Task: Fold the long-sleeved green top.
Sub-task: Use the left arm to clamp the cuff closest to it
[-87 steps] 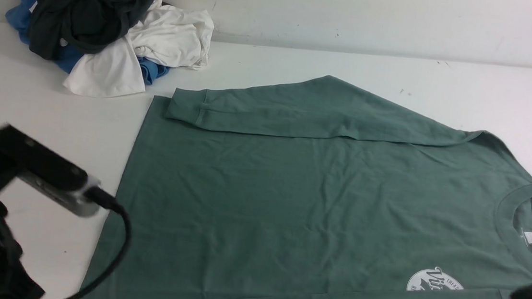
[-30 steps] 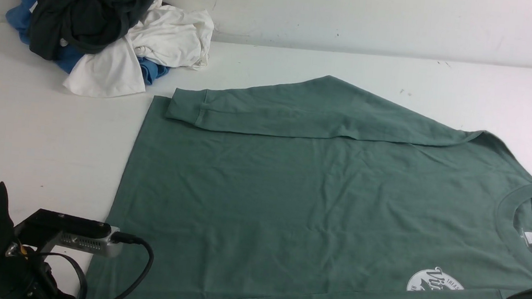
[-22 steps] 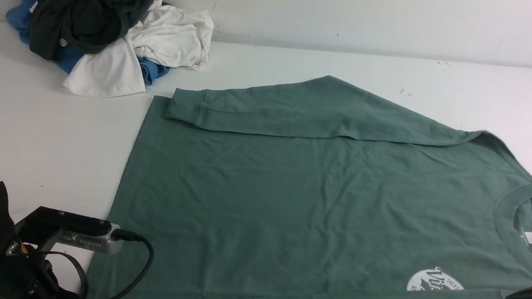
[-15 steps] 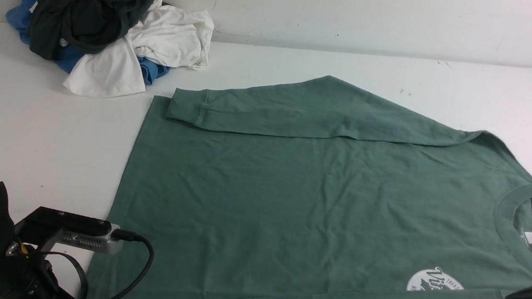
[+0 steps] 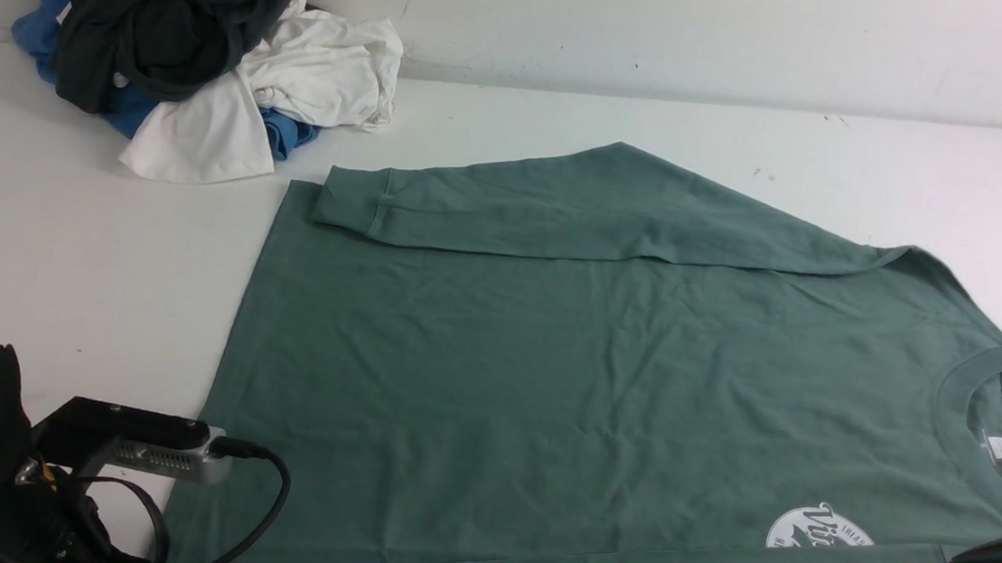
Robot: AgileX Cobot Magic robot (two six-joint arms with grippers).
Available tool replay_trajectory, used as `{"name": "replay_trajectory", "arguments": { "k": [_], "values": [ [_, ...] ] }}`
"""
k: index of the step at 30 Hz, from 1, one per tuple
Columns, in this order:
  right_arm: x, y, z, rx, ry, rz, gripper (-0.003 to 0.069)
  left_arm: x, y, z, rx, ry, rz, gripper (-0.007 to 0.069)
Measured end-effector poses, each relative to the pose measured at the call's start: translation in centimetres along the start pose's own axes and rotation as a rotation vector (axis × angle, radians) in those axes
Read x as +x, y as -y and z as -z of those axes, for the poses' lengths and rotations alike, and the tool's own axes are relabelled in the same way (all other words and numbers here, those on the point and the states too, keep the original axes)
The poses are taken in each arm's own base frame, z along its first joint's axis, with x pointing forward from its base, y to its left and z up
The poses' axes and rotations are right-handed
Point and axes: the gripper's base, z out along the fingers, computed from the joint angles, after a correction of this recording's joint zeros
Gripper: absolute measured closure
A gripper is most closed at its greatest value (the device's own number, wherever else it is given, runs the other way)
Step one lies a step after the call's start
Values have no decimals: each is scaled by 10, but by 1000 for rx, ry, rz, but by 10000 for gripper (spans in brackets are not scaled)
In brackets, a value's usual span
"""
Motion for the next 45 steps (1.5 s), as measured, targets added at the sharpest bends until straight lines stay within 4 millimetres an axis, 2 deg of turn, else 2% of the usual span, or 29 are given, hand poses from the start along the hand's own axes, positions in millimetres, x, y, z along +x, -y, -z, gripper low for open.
{"name": "replay_trajectory", "arguments": {
  "k": [3, 5, 8, 9, 10, 12, 15, 22, 32, 41, 45],
  "values": [
    [0, 0, 0, 0, 1, 0, 674, -2, 0, -3, 4, -20, 8, 181],
    [0, 0, 0, 0, 1, 0, 674, -4, 0, -4, 9, -32, 13, 235],
    [0, 0, 0, 0, 1, 0, 674, -4, 2, -2, 23, -23, 26, 358],
    [0, 0, 0, 0, 1, 0, 674, -4, 2, -2, 23, -21, 26, 368],
    [0, 0, 0, 0, 1, 0, 674, -3, 2, 0, 27, -6, 29, 452],
    [0, 0, 0, 0, 1, 0, 674, -1, 2, 4, 18, 27, 19, 551],
    [0, 0, 0, 0, 1, 0, 674, 2, 2, 14, 12, 78, 8, 594],
    [0, 0, 0, 0, 1, 0, 674, 8, 4, 33, 15, 161, -4, 598],
    [0, 0, 0, 1, 1, 0, 674, 10, 4, 35, 11, 153, -11, 571],
    [0, 0, 0, 1, 1, 0, 674, 5, -1, 22, -24, 98, -32, 372],
    [0, 0, 0, 2, 0, 1, 674, 1, -2, 13, -27, 78, -28, 357]
  ]
}}
